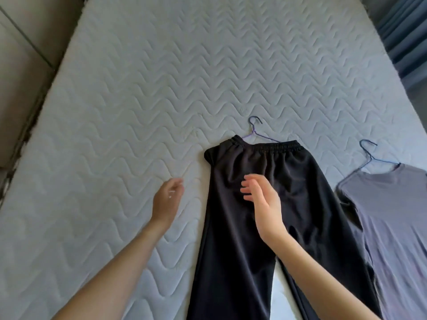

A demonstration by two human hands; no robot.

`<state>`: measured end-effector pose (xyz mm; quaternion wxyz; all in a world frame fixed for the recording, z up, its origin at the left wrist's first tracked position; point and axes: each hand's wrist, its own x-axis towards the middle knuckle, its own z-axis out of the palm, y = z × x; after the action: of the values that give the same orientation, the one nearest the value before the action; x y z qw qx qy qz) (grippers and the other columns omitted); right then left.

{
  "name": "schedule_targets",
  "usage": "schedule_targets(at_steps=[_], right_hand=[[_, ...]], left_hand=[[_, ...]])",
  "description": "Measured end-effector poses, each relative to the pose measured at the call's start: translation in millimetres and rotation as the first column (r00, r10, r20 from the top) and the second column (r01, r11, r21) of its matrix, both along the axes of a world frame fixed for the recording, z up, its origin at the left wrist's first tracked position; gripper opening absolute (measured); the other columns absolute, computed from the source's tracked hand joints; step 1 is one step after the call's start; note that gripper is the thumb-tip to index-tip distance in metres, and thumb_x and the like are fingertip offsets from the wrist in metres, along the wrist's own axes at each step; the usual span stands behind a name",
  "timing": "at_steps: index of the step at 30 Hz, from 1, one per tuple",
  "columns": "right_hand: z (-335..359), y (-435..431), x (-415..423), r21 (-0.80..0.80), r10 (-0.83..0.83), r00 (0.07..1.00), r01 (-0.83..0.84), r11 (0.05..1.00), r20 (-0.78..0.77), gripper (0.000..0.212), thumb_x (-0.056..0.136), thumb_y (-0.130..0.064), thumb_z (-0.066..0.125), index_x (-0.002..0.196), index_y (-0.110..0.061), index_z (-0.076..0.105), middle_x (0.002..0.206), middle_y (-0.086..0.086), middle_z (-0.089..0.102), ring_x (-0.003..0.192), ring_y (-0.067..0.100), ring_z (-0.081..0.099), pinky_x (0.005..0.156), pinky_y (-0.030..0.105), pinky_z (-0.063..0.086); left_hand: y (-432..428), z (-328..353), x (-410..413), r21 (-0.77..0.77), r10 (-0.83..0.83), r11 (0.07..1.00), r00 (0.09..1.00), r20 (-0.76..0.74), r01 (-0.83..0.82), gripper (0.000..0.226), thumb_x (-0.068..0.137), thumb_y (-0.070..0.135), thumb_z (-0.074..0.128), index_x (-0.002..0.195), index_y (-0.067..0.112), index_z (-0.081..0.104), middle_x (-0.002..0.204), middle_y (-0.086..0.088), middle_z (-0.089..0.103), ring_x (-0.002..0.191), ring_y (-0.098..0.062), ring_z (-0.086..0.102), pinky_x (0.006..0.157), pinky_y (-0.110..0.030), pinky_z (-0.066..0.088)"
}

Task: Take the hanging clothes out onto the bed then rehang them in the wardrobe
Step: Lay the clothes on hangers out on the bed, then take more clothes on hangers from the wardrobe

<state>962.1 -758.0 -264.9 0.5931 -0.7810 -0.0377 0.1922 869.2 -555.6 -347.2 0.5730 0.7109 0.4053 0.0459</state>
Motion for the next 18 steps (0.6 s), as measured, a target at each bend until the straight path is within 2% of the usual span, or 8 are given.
schedule_targets(at_steps=[3,5,6,8,10,13,15,18], right_hand=[[74.1,-43.2,-79.9,0.063,0.086,0.994,-0.081,0.995,-0.075,0.029,0.092,-0.03,0.044,0.103,-0.017,0.068,0.095,0.008,0.07,0.09,0.022,0.067,0.082,0.04,0.054],[113.5,-73.4,-128.9,0.066,0.141,0.979,-0.132,0.989,-0.148,0.03,0.094,-0.027,0.044,0.1,-0.016,0.071,0.093,0.012,0.071,0.09,0.025,0.068,0.081,0.04,0.055],[130.2,-87.3,-149.8,0.078,0.163,0.97,-0.152,0.985,-0.179,0.029,0.098,-0.023,0.043,0.099,-0.014,0.071,0.092,0.014,0.071,0.089,0.027,0.068,0.08,0.041,0.055],[152.1,-113.5,-184.4,0.073,0.215,0.953,-0.204,0.976,-0.213,0.031,0.102,-0.014,0.04,0.098,-0.011,0.071,0.089,0.015,0.072,0.088,0.029,0.069,0.078,0.041,0.055],[157.0,-137.4,-218.4,0.026,0.294,0.928,-0.296,0.955,-0.227,0.03,0.102,-0.017,0.042,0.097,-0.012,0.071,0.087,0.012,0.073,0.086,0.029,0.069,0.076,0.038,0.054],[150.5,-152.3,-253.9,0.028,0.394,0.875,-0.403,0.915,-0.281,0.029,0.097,-0.026,0.046,0.094,-0.012,0.071,0.085,0.012,0.074,0.082,0.03,0.069,0.071,0.036,0.053],[145.9,-149.9,-277.4,0.041,0.466,0.83,-0.478,0.878,-0.305,0.028,0.1,-0.018,0.046,0.092,-0.007,0.071,0.085,0.018,0.073,0.076,0.028,0.068,0.069,0.036,0.051],[146.7,-131.3,-312.1,0.072,0.596,0.746,-0.605,0.793,-0.297,0.031,0.101,-0.011,0.041,0.091,-0.003,0.069,0.085,0.024,0.071,0.072,0.03,0.066,0.063,0.031,0.051]], left_hand=[[-18.1,115.8,-62.8,-0.017,-0.088,0.996,0.993,0.075,0.09,0.012,0.086,0.03,0.061,0.093,0.03,0.07,0.099,0.007,0.073,0.096,-0.002,0.065,0.086,-0.017,0.045],[-34.3,177.8,-113.2,-0.035,-0.052,0.998,0.995,0.087,0.055,0.026,0.076,0.043,0.058,0.093,0.028,0.072,0.095,0.007,0.075,0.095,-0.001,0.067,0.086,-0.015,0.047],[-43.3,204.5,-139.5,-0.039,-0.031,0.999,0.995,0.096,0.035,0.031,0.074,0.044,0.056,0.094,0.027,0.072,0.096,0.008,0.075,0.096,-0.002,0.067,0.088,-0.016,0.048],[-65.9,243.0,-188.9,-0.056,0.023,0.998,0.994,0.111,-0.017,0.024,0.081,0.033,0.056,0.096,0.024,0.072,0.095,0.011,0.075,0.096,-0.003,0.067,0.088,-0.016,0.048],[-96.7,259.3,-244.3,-0.063,0.104,0.993,0.991,0.079,-0.099,0.017,0.091,0.02,0.055,0.097,0.021,0.072,0.094,0.013,0.074,0.095,-0.001,0.067,0.084,-0.01,0.048],[-147.5,253.6,-328.4,-0.099,0.276,0.957,0.96,0.033,-0.272,0.017,0.095,0.017,0.055,0.098,0.016,0.072,0.092,0.006,0.074,0.097,-0.007,0.067,0.082,-0.009,0.047],[-180.7,240.2,-384.4,-0.143,0.43,0.894,0.903,0.006,-0.425,0.018,0.096,0.014,0.055,0.097,0.015,0.072,0.091,-0.002,0.074,0.096,-0.012,0.067,0.084,-0.019,0.048],[-228.7,235.8,-466.4,-0.127,0.634,0.759,0.77,-0.078,-0.638,0.019,0.097,0.015,0.052,0.1,0.016,0.071,0.091,-0.003,0.075,0.093,-0.014,0.068,0.083,-0.025,0.049]])
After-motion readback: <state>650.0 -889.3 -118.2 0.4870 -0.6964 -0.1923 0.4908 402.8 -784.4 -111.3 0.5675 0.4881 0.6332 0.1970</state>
